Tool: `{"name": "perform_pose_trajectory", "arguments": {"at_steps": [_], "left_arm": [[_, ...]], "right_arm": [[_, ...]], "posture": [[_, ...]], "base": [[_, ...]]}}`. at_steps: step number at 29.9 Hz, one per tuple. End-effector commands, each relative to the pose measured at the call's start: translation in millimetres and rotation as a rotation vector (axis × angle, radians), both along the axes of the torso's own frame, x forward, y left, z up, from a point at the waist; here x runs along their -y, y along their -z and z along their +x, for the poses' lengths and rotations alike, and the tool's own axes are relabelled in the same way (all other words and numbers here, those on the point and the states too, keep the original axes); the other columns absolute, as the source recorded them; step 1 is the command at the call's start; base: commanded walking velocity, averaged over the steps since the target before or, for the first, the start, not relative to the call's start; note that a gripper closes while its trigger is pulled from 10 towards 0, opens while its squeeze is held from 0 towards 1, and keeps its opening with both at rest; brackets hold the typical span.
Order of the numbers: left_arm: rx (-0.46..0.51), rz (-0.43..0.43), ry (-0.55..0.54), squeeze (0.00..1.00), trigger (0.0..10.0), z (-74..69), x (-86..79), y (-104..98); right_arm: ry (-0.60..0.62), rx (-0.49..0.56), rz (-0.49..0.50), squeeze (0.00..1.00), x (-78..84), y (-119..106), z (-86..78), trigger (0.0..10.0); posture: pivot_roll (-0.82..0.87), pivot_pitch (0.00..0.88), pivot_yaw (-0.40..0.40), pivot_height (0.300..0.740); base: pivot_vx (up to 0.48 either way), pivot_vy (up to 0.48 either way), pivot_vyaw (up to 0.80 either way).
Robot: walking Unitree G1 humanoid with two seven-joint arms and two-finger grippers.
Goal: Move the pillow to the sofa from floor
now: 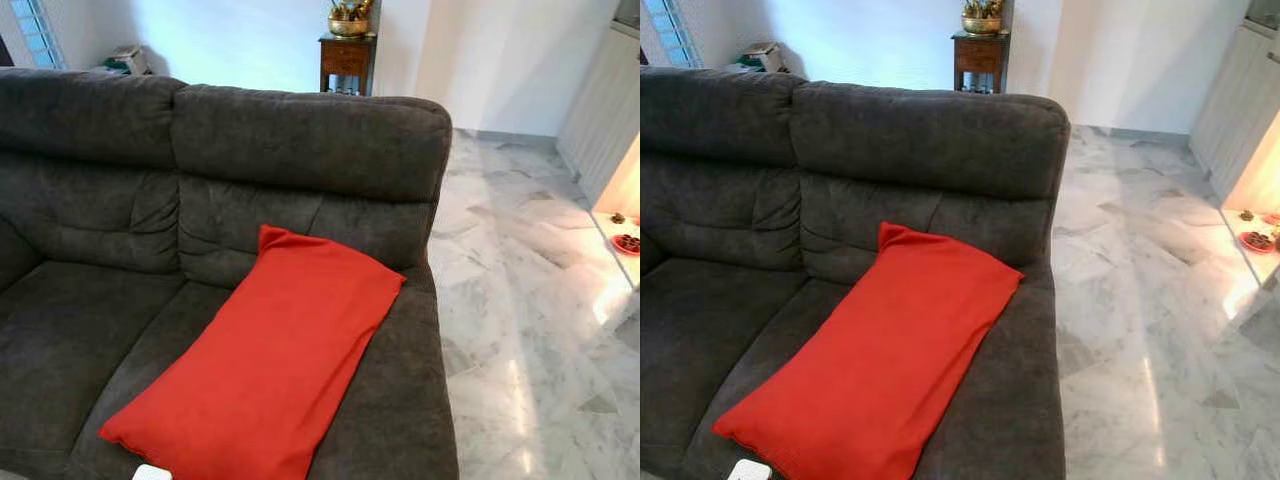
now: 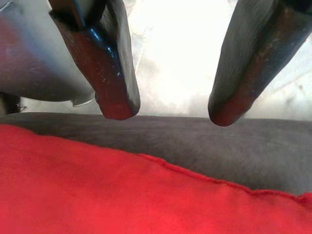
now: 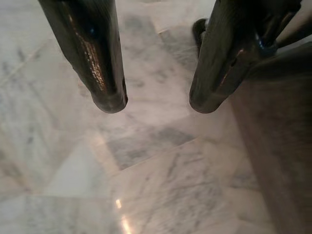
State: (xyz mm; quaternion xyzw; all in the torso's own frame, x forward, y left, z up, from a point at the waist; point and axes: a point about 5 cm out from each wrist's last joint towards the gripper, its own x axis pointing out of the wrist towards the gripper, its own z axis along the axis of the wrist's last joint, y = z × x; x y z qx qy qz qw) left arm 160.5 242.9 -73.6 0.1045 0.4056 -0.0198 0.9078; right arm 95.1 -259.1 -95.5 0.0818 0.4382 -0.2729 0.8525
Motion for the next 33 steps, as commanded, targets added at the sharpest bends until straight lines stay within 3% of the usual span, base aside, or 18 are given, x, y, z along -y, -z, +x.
{"name": "perform_pose_trajectory", "arguments": {"at_steps": [1,16,33], "left_arm": [[-0.019,0.008,-0.004,0.0,10.0,-3.6,-0.9,2],[-0.051,0.001,0.013,0.0,10.0,-11.7,6.7,9],[-0.138,0.016,-0.031,0.0,10.0,-30.9,-1.4,16]], "right_arm": [[-0.049,-0.011,0.032,0.0,-10.7,3,0.4,10.0],[-0.075,0.022,0.063,0.0,-18.2,4,3.9,10.0],[-0.13,0.055,0.089,0.0,-22.9,2,16.2,10.0]], "posture": [[0.04,0.016,0.021,0.74],[0.04,0.025,0.018,0.74],[0.04,0.025,0.011,0.74]], "base": [[0.0,0.0,0.0],[0.0,0.0,0.0],[0.0,0.0,0.0]]}}
